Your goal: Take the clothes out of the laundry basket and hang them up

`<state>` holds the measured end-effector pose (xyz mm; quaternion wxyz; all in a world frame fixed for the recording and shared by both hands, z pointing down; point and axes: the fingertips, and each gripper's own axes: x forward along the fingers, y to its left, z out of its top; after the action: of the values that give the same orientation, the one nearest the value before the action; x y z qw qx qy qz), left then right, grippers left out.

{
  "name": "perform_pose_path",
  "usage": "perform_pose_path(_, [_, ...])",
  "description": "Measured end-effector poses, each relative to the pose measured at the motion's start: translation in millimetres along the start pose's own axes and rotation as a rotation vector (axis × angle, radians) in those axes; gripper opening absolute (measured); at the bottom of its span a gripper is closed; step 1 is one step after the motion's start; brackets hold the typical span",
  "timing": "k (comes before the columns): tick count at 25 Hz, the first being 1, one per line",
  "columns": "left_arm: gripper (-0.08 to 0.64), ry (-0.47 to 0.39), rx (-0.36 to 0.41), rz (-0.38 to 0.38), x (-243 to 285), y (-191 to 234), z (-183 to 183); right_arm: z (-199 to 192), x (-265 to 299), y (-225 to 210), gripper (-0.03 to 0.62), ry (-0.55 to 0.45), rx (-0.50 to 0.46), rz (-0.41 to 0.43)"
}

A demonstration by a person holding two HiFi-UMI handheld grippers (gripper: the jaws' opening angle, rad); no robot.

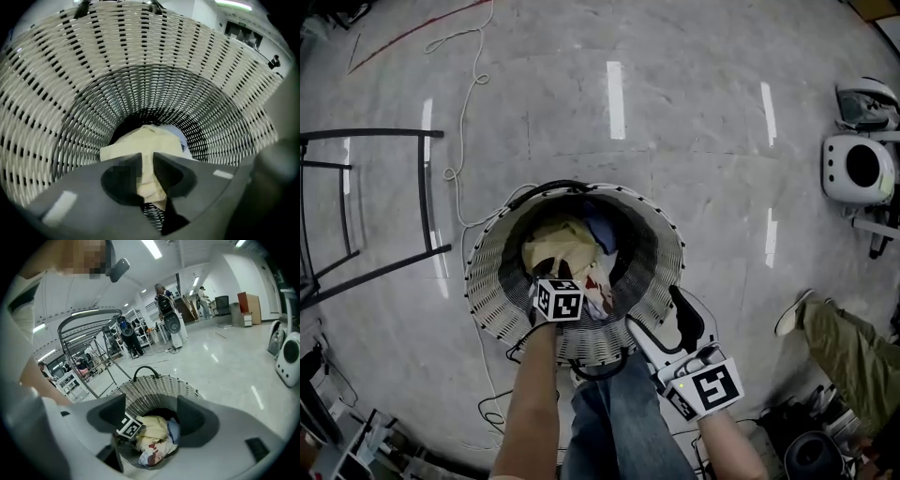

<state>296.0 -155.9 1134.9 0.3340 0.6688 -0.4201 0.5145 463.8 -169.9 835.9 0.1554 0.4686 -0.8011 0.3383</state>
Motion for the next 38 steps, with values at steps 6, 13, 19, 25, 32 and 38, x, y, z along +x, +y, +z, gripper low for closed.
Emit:
perform_pose_path(6, [0.015,-0.075,0.045,-0.038,-28.9,-10.1,14.3,1.9,-5.0,12.5,0.331,-0.007,-0.004,-0.006])
perform_pose_path(13, [0.014,-0.229,0.062,-0.08,-120.4,-17.2,36.1,18.5,-40.2,55.1,0.331,-0.034,-0.047,-0.004])
perform_pose_path(19, [0.013,-0.349,0.036,-0.093,-212.6,-14.6,36.2,20.8,-85.3,100.2,0.331,-0.059,-0.062,-0.025])
perform_pose_path(25, [0.012,-0.445,-0.007,-0.089,-312.3,-17.2,20.0,16.2,-134.6,144.1,0.331,-0.061,-0.069,-0.053])
perform_pose_path(32, [0.012,-0.642,-0.055,-0.073,-453.3,-21.2,25.3,27.5,-187.0,192.6,0.331,-0.066,-0.153,-0.047])
perform_pose_path(38, [0.012,-0.797,-0.018,-0.064,-560.9,-28.7,34.3,52.7,-219.9,229.4,0.33,-0.105,-0.22,-0.051])
